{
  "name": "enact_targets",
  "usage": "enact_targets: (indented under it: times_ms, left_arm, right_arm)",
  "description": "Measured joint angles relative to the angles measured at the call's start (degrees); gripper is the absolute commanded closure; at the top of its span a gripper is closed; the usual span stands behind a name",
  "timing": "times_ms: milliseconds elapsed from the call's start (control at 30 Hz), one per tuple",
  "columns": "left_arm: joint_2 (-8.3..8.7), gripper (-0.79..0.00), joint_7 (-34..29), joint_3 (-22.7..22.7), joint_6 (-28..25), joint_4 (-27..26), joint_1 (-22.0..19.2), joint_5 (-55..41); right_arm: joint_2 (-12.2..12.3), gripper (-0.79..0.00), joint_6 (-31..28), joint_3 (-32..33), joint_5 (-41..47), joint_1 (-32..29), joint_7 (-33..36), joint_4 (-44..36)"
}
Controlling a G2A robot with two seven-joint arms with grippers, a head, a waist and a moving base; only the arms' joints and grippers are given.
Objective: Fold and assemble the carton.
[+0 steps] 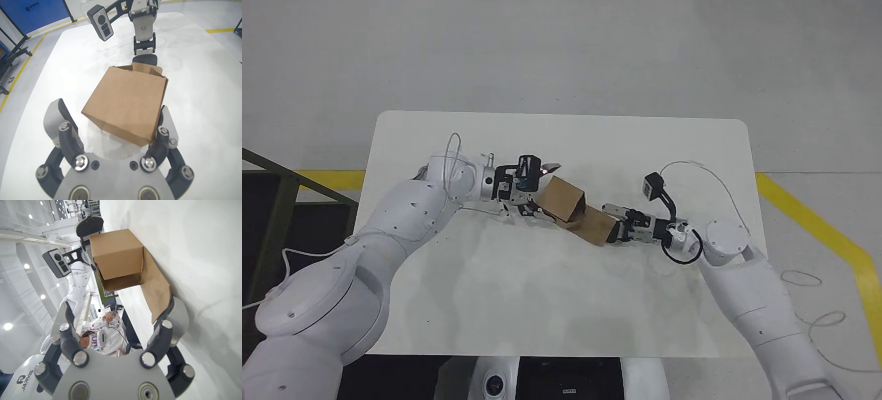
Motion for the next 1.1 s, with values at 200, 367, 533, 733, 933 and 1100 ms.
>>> enact_targets:
  times_ms: [200, 367, 533, 733, 933, 1100]
  left_arm:
    - [-0.30, -0.785, 0.4, 1.0, 0.4, 0.4, -0.4, 0.3]
    - [-0.46, -0.785, 0.5, 1.5, 0.5, 0.7, -0.4, 0.0]
    - [-0.62, -0.785, 0.6, 1.8, 0.6, 1.4, -0.3, -0.4]
    - [-0.78, -0.785, 0.7, 2.0, 0.7, 2.0, -0.4, -0.3]
    - [-1.02, -0.785, 0.6, 2.0, 0.6, 2.3, -0.3, 0.3]
    - [-1.30, -0.785, 0.5, 1.9, 0.5, 2.4, -0.3, 0.9]
  right_arm:
    - [-0.8, -0.785, -2.4, -1.5, 3.0, 1.9, 0.6, 1.2]
    - [-1.2, -0.785, -2.0, -2.5, 3.8, 3.0, 1.2, 2.5]
    - [-1.8, -0.785, -1.9, -3.8, 5.1, 3.9, 1.2, 3.4]
    - [-2.1, -0.785, -4.3, -3.7, 7.4, 4.3, 2.0, 2.5]
    - [-2.2, -0.785, -4.2, -3.8, 7.2, 4.7, 1.8, 0.5]
    - [-2.6, -0.785, -4.5, -4.8, 7.0, 5.6, 1.1, -0.1]
